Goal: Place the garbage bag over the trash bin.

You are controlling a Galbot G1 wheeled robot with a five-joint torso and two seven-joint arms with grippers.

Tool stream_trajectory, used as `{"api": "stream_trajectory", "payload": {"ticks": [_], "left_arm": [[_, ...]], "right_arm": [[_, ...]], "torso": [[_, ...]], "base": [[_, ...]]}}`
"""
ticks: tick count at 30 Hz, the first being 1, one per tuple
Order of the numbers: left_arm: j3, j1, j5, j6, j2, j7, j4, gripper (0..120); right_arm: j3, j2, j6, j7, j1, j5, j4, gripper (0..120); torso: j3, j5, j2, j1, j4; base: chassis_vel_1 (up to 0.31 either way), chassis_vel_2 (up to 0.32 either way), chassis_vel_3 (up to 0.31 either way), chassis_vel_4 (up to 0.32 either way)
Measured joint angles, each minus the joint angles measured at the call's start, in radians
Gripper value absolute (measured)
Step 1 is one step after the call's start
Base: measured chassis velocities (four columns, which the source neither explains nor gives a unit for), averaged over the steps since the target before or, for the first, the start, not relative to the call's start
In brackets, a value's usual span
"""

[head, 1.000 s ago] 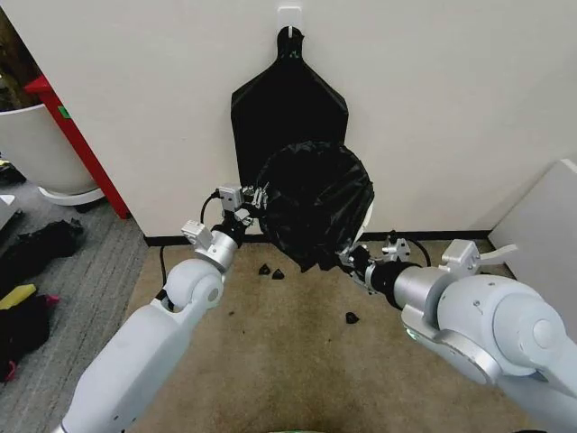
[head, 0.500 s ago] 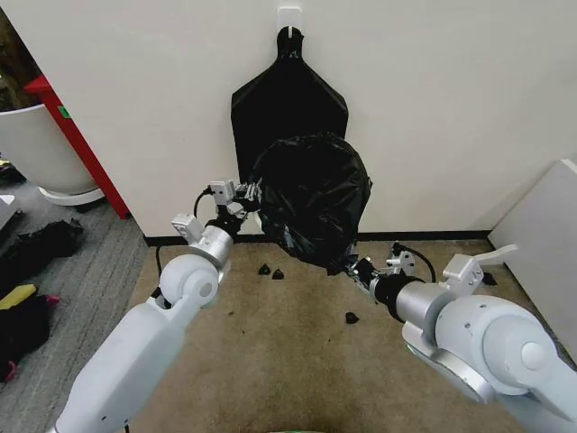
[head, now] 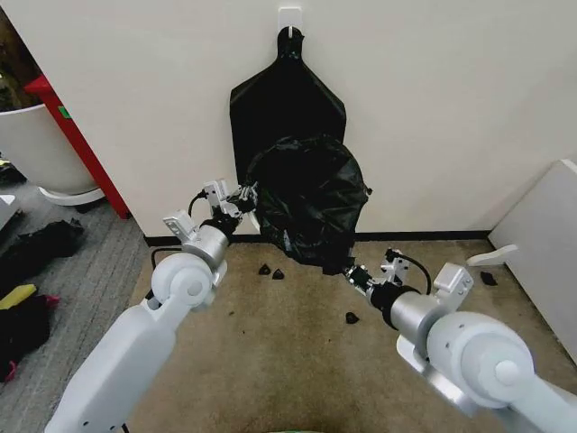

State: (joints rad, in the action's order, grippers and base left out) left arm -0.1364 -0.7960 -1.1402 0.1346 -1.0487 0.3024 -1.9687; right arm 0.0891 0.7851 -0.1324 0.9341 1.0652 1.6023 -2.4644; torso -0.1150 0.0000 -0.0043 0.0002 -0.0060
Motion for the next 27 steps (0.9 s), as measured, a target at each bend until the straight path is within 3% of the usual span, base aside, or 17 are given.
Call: {"api": "stream_trajectory", "payload": {"ticks": [7,17,27], "left_arm": [[0.017,0.020,-0.006,0.005,-0.010,0.060,0.012,4],[0.037,0.008,-0.017,0.031,-0.018,0.052,0.001,4],[0.026,-0.007,-0.105,0.068,-0.016,0.049,-0.040,4]], "right_arm": [[-0.021,-0.016,-0.043,-0.107,0.076,-0.187,0.005,0],[-0.080,0.013,-0.059,-0.186,0.067,-0.278,0.048,0],[-0.108,0.026,-0.059,-0.195,0.032,-0.342,0.109,0]], "torso": [[0.000,0.0001,0.000,0.000,0.0000],[0.000,0.0001,0.000,0.000,0.0001],[0.000,0.0001,0.000,0.000,0.0001]], "base": [[0.000,0.000,0.000,0.000],[0.000,0.000,0.000,0.000],[0.000,0.000,0.000,0.000]]}}
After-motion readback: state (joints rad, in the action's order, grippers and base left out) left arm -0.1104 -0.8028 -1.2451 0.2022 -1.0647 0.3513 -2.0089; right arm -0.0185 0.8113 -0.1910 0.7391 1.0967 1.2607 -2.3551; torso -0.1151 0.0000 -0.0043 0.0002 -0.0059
